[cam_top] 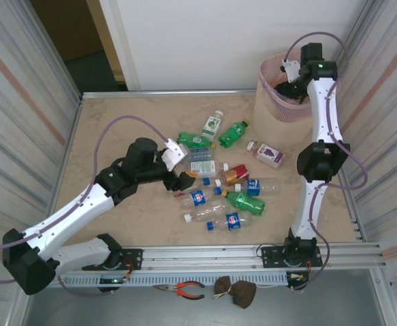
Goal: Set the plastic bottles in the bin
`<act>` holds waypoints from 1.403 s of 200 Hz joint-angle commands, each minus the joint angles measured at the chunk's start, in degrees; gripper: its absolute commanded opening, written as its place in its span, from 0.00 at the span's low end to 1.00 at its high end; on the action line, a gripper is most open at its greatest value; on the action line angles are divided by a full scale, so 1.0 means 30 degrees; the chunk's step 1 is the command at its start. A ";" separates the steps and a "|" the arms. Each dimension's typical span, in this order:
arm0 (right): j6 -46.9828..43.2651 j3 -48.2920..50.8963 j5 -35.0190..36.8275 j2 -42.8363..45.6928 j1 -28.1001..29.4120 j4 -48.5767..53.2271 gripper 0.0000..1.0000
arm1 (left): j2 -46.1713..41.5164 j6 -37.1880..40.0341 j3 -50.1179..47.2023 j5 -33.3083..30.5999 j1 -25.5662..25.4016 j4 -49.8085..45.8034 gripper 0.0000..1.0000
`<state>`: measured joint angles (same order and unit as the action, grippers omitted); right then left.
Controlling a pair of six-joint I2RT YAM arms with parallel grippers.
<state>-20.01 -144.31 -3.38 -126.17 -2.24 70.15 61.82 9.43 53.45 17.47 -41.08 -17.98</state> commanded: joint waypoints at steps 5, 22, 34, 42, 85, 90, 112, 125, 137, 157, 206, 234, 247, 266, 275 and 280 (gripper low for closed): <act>-0.0006 -0.0005 0.2241 0.1591 0.0278 -0.0191 0.81 | 0.0490 0.1511 0.1273 0.0202 0.0516 -0.1908 0.76; 0.0020 0.0056 0.3208 0.2211 0.0413 -0.0394 0.82 | 0.1168 0.2517 0.1940 0.1044 0.1212 -0.3250 0.73; 0.0048 0.0086 0.3729 0.2632 0.0503 -0.0486 0.82 | 0.1687 0.3267 0.2320 0.0976 0.1580 -0.4101 0.72; 0.0078 0.0113 0.3916 0.2952 0.0559 -0.0526 0.82 | 0.2068 0.3938 0.2505 0.0731 0.1750 -0.4597 0.71; 0.0166 0.0845 0.4319 0.4913 0.0935 -0.0905 0.82 | 0.3981 0.8253 0.3194 0.0093 0.2295 -0.6831 0.71; 0.0209 0.0958 0.4269 0.5147 0.0982 -0.0934 0.82 | 0.4185 0.8741 0.3247 0.0065 0.2344 -0.7028 0.71; 0.0427 0.1804 0.3963 0.6392 0.1209 -0.1240 0.82 | 0.5286 1.0647 0.3422 -0.0429 0.2473 -0.7809 0.69; 0.0615 0.2585 0.3726 0.7240 0.1315 -0.1579 0.82 | 0.5848 1.1764 0.3320 -0.0979 0.2517 -0.8125 0.68; 0.0757 0.3467 0.3399 0.8067 0.1386 -0.1887 0.82 | 0.6261 1.2763 0.3020 -0.1634 0.2534 -0.8155 0.67; 0.1028 0.4961 0.2912 0.9418 0.1537 -0.2507 0.82 | 0.7026 1.3954 0.2709 -0.2346 0.2653 -0.8147 0.68; 0.1453 0.7641 0.2142 1.1816 0.1626 -0.3504 0.82 | 0.8375 1.5631 0.1916 -0.1928 0.3352 -0.6427 0.69; 0.1543 0.8622 0.1900 1.2562 0.1618 -0.3740 0.83 | 0.9149 1.5899 0.1823 -0.1543 0.3425 -0.6059 0.70; 0.1572 0.8912 0.1826 1.2754 0.1603 -0.3807 0.83 | 0.9375 1.5943 0.1597 -0.1329 0.3410 -0.5755 0.70; 0.1572 0.9218 0.1694 1.2949 0.1626 -0.3861 0.83 | 0.9666 1.6010 0.1318 -0.1198 0.3386 -0.5551 0.70; 0.1569 0.9324 0.1677 1.3017 0.1625 -0.3848 0.83 | 0.9804 1.6011 0.1163 -0.1121 0.3345 -0.5543 0.70; 0.1545 0.9386 0.1681 1.3045 0.1626 -0.3885 0.83 | 0.9881 1.6011 0.1075 -0.1169 0.3273 -0.5453 0.70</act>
<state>-16.71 -117.19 2.74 -89.17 2.28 59.90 90.35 55.72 58.35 12.51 -31.03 -35.38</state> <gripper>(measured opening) 0.830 0.698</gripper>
